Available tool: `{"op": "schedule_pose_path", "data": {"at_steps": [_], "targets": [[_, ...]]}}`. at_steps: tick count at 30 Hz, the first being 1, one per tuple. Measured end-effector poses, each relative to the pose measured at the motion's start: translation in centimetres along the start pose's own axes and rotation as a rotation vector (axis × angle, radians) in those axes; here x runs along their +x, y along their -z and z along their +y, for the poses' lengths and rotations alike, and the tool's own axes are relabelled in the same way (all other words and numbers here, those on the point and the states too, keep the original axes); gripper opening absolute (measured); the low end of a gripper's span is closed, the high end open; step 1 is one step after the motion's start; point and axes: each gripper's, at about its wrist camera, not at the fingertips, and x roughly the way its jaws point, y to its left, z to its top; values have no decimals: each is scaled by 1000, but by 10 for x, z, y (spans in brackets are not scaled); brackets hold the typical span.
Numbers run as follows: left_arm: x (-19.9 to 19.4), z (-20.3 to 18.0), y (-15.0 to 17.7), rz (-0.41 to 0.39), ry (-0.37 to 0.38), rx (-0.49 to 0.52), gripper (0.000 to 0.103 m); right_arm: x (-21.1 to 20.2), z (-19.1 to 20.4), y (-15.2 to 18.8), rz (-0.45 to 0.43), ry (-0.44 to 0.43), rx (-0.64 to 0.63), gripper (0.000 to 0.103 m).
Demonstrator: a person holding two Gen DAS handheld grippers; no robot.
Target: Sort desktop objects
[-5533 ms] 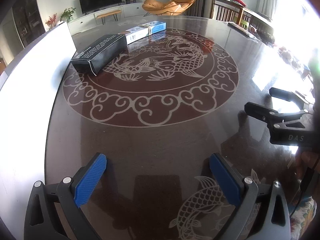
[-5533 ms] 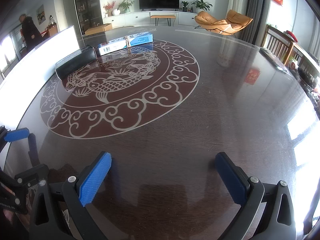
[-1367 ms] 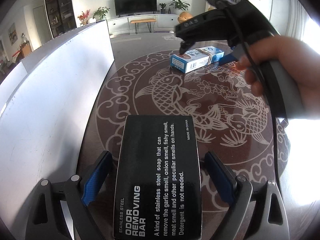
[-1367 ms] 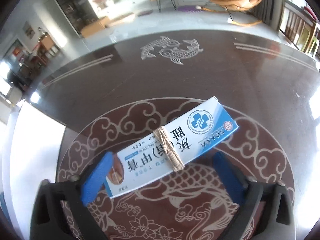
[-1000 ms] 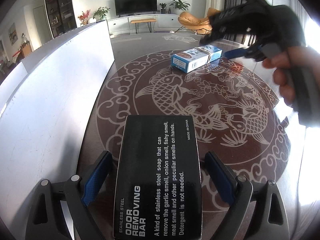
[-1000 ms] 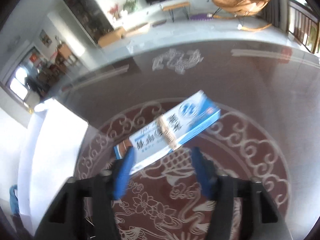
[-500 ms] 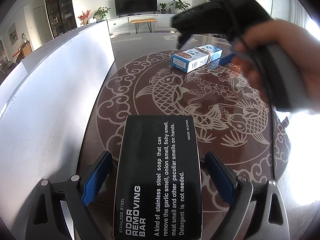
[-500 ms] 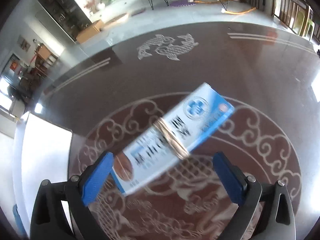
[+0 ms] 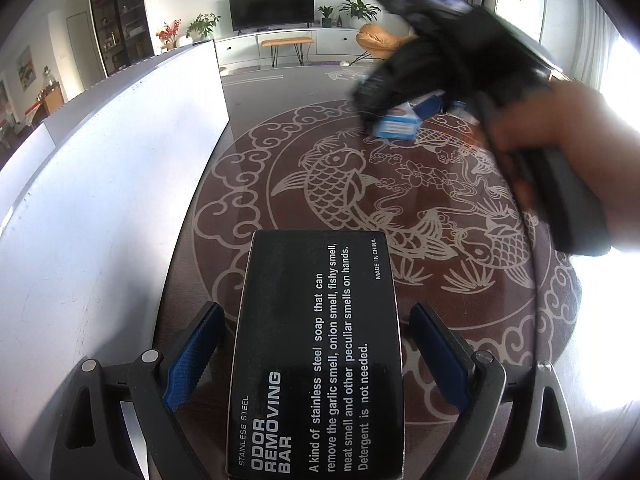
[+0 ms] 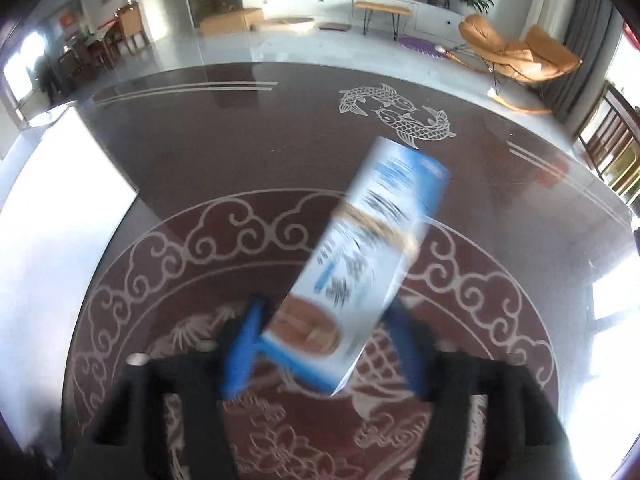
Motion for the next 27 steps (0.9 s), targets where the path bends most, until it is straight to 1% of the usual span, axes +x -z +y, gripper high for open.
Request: {"op": "schedule_pose_path", "data": {"at_steps": [1, 3, 5, 10, 11, 12, 15, 17, 18, 19, 20, 21, 23, 24, 27], "targets": [[0, 0, 0, 0, 0, 0, 95, -3, -2, 8, -4, 1, -3, 42], [0, 0, 0, 0, 0, 0, 95, -14, -8, 28, -15, -7, -8, 42], [0, 0, 0, 0, -1, 0, 95, -22, -4, 49, -35, -15, -27, 42], [0, 0, 0, 0, -1, 1, 95, -58, -28, 108, -67, -33, -47, 42], [0, 0, 0, 0, -1, 0, 95, -70, -32, 129, -73, -39, -45, 42], [0, 0, 0, 0, -1, 0, 95, -75, -36, 143, -77, -45, -42, 42], [0, 0, 0, 0, -1, 0, 95, -101, -45, 195, -94, -42, -38, 42], [0, 0, 0, 0, -1, 0, 95, -118, -51, 230, -115, -27, -31, 44], [0, 0, 0, 0, -1, 0, 95, -121, -54, 240, -123, -21, -30, 60], [0, 0, 0, 0, -1, 0, 95, -123, -56, 249, -123, -14, -24, 87], [0, 0, 0, 0, 0, 0, 95, -126, -58, 259, -115, -3, -17, 96], [0, 0, 0, 1, 3, 1, 95, -126, -62, 266, -116, 4, -7, 101], [2, -1, -1, 14, 25, 14, 103, -129, -65, 273, -143, -2, 12, 102], [3, -4, -1, 24, 34, 35, 103, -130, -64, 275, -143, 3, 15, 102], [2, -6, 1, 26, 49, 51, 103, -130, -62, 274, -141, 4, 18, 103]]}}
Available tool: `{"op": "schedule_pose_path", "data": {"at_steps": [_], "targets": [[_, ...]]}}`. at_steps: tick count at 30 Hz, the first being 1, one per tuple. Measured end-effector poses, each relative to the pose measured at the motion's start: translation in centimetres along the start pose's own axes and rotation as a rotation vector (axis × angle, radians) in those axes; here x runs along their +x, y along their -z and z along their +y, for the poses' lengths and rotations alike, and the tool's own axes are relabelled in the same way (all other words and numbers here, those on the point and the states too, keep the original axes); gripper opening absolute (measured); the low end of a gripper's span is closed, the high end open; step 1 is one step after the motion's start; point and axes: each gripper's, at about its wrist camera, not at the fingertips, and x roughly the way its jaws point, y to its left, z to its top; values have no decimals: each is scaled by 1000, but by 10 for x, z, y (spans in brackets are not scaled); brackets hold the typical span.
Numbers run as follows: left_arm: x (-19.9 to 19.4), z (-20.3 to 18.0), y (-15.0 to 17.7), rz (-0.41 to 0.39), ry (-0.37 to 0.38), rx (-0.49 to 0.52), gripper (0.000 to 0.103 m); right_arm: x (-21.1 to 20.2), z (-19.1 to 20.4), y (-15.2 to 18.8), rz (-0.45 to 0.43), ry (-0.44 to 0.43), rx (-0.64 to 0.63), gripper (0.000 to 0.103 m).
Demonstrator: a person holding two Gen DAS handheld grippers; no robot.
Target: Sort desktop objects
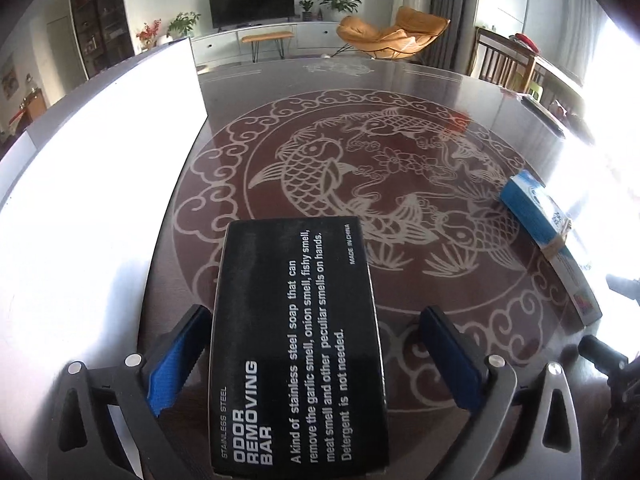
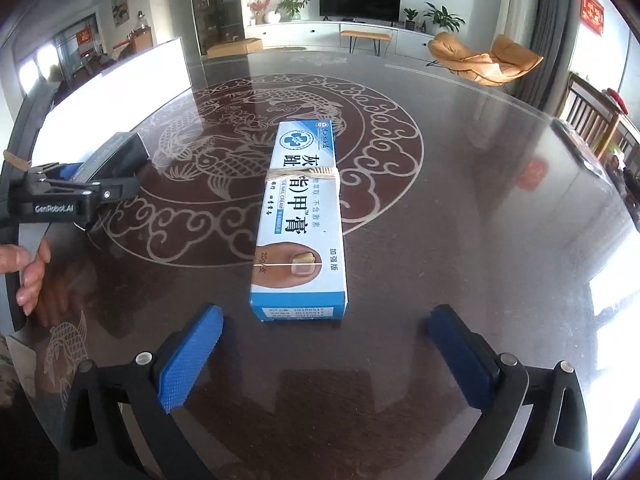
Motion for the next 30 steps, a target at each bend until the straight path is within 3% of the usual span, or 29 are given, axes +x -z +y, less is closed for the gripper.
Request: {"op": "schedule_pose_path", "data": {"at_steps": [25, 26, 30], "targets": [[-4, -2, 8, 10, -22, -20, 103, -1, -2, 1, 8, -2, -12, 103], [-5, -3, 8, 32, -24, -27, 103, 1, -3, 0, 23, -11, -19, 103], [-1, -10, 0, 147, -24, -26, 103, 21, -7, -34, 236, -55, -68, 103]]}}
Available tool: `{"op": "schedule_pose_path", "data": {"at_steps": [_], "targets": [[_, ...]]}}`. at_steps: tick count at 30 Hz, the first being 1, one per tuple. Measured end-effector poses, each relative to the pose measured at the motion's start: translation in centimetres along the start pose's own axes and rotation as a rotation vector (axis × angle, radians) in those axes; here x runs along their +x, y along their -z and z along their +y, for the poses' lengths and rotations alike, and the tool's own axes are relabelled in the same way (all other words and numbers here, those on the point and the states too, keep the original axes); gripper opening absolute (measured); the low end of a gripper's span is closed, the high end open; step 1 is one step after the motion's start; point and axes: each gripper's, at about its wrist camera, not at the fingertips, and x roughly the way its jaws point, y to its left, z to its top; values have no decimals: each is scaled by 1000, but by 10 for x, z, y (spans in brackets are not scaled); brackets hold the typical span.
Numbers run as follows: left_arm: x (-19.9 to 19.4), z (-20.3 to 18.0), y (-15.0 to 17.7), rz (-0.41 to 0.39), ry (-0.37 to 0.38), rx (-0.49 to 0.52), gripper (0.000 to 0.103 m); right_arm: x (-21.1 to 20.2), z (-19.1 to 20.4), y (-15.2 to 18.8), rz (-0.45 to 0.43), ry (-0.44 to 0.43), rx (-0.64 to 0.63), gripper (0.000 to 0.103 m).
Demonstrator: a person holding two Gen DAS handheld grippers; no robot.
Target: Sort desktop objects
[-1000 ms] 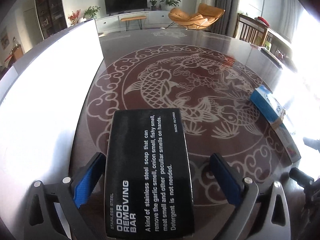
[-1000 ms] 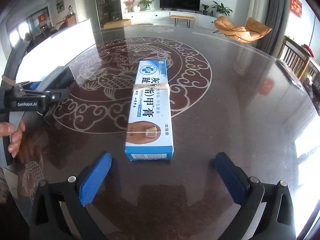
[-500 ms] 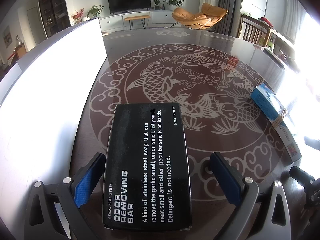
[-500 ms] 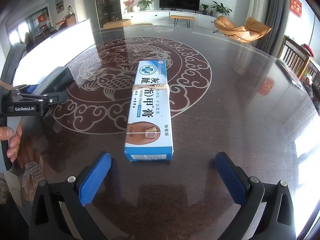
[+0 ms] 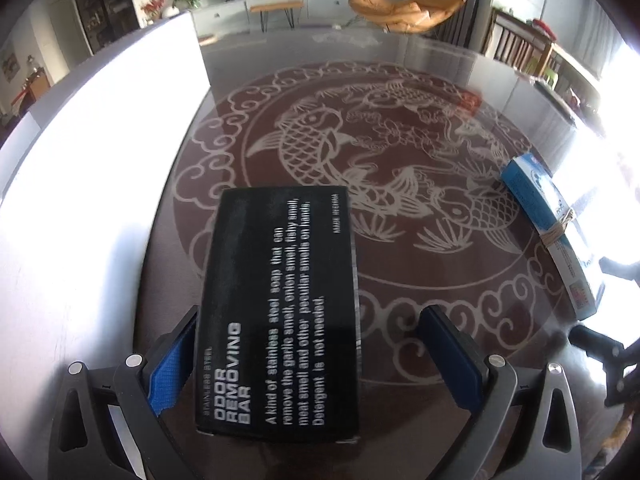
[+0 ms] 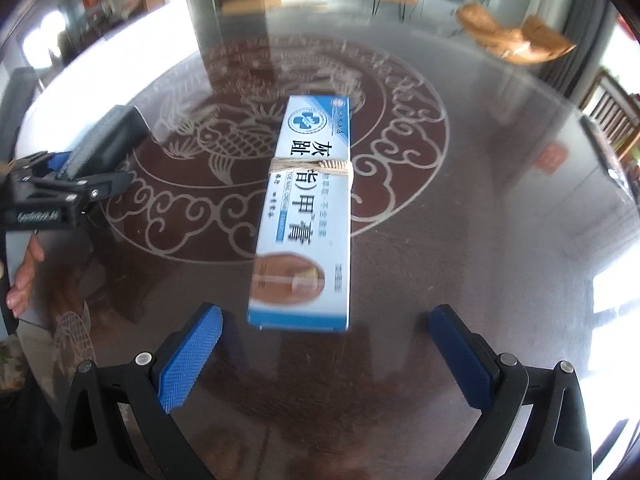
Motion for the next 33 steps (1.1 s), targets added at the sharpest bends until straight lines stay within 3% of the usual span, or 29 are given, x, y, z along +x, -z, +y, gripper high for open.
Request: {"op": "schedule_pose_path", "data": {"at_steps": [5, 8, 9, 10, 11, 13, 18, 21, 27, 33], "targets": [[3, -6, -8, 50, 28, 60, 103, 1, -8, -53, 67, -28, 75, 103], [1, -8, -7, 52, 41, 95, 102, 10, -8, -66, 106, -27, 111, 101], [-4, -7, -4, 25, 46, 107, 91, 13, -6, -63, 118, -26, 111, 78], [-11, -7, -1, -15, 51, 117, 58, 15, -4, -61, 131, -1, 101, 48], [-17, -5, 1, -34, 71, 125, 57, 10, 2, -57, 104, 33, 64, 43], [-23, -8, 13, -52, 63, 141, 57, 6, 4, -50, 110, 0, 80, 43], [-44, -15, 43, -113, 106, 120, 57, -30, 13, -26, 41, 46, 34, 42], [-62, -21, 52, -160, 122, 111, 57, -45, 13, -34, 34, 54, 15, 42], [-106, -23, 43, -270, 125, 111, 57, -69, 36, -41, 11, 61, -26, 42], [-156, 0, 31, -349, 166, 67, 57, -103, 65, -56, -28, 47, -75, 42]]}}
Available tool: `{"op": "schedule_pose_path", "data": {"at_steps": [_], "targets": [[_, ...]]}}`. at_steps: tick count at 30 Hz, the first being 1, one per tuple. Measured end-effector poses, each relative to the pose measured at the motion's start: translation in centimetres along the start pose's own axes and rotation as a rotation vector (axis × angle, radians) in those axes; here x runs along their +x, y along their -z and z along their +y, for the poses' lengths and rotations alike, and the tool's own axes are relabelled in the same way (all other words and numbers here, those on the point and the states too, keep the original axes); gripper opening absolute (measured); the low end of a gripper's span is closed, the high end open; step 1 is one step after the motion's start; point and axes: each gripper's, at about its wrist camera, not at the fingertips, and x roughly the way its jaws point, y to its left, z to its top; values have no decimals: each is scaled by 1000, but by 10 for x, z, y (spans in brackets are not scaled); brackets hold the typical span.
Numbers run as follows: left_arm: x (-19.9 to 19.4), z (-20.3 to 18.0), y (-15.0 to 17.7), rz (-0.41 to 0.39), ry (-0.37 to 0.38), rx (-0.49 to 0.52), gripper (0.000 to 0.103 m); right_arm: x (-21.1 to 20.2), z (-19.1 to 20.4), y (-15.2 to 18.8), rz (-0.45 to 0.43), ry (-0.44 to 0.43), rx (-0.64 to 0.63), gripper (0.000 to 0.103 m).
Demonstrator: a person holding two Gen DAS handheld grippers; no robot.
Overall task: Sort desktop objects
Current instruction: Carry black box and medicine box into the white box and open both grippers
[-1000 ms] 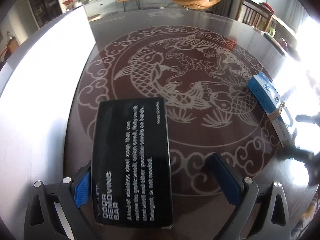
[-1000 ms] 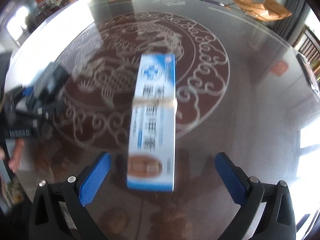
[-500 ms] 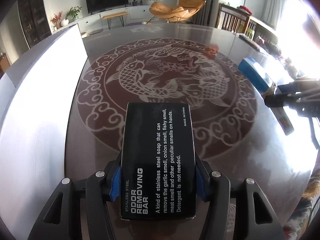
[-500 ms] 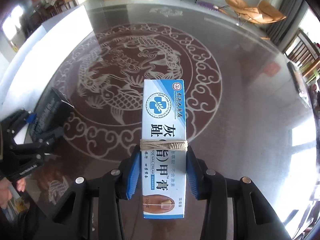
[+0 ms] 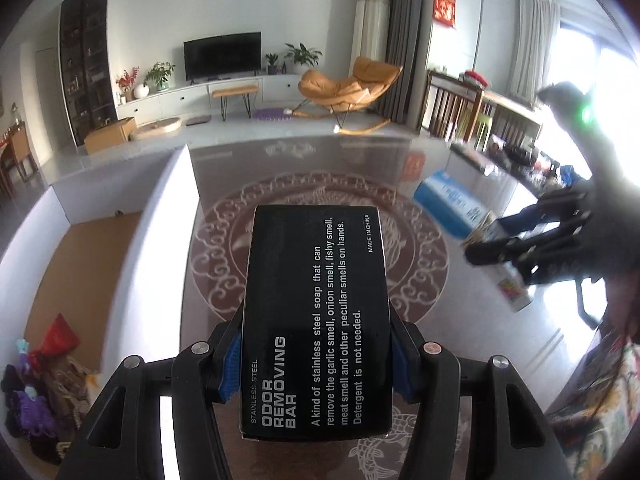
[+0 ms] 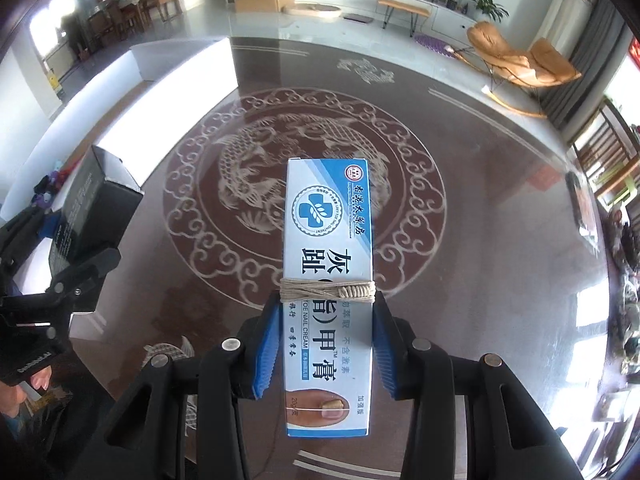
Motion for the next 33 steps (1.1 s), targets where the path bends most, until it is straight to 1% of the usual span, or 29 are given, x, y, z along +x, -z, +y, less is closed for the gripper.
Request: {"op": "schedule_pose_path", "data": {"at_steps": [3, 5, 7, 10, 11, 13, 14, 16, 17, 18, 19, 20, 21, 22, 23, 24, 25, 26, 27, 29, 31, 33], "targets": [[-29, 28, -22, -49, 56, -78, 57, -19, 23, -18, -40, -24, -31, 43], [-49, 53, -36, -80, 55, -104, 57, -31, 38, -32, -74, -48, -47, 42], [-68, 84, -46, -101, 26, -123, 57, -46, 61, -52, -119, -89, -63, 42], [-86, 137, -48, -109, -71, -148, 57, -60, 105, -87, -175, -163, -96, 43], [-89, 158, -45, -100, -110, -164, 57, -62, 128, -101, -192, -201, -112, 43], [-87, 202, -31, -52, -169, -223, 57, -61, 162, -118, -200, -249, -146, 43], [-84, 218, -23, -27, -188, -246, 57, -56, 190, -129, -198, -277, -177, 43], [-74, 251, -3, 36, -235, -289, 57, -44, 226, -139, -180, -314, -220, 43], [-68, 264, 7, 68, -255, -306, 57, -33, 252, -146, -160, -332, -248, 43], [-62, 277, 17, 98, -269, -328, 57, -22, 271, -149, -149, -333, -268, 43], [-57, 286, 24, 121, -272, -345, 57, -14, 281, -150, -144, -329, -283, 43], [-50, 296, 31, 151, -270, -366, 58, 0, 300, -154, -136, -309, -313, 43], [-46, 300, 35, 169, -272, -377, 58, 10, 309, -157, -128, -296, -331, 45], [-42, 302, 37, 181, -279, -383, 59, 24, 320, -161, -108, -289, -352, 54], [-39, 302, 39, 186, -289, -381, 61, 31, 322, -162, -98, -281, -357, 60], [-37, 301, 37, 181, -298, -372, 65, 39, 324, -164, -95, -259, -353, 72], [-36, 300, 35, 172, -310, -361, 76, 41, 324, -165, -102, -253, -343, 76], [-38, 298, 35, 153, -326, -350, 84, 42, 322, -165, -112, -263, -329, 76], [-43, 292, 32, 119, -347, -338, 86, 40, 317, -164, -119, -284, -314, 77], [-50, 285, 26, 56, -381, -343, 91, 31, 308, -163, -141, -276, -306, 80], [-56, 285, 23, 34, -378, -355, 99, 17, 298, -159, -173, -263, -305, 87], [-62, 277, 20, 17, -372, -349, 100, 3, 287, -154, -203, -248, -307, 92]]}}
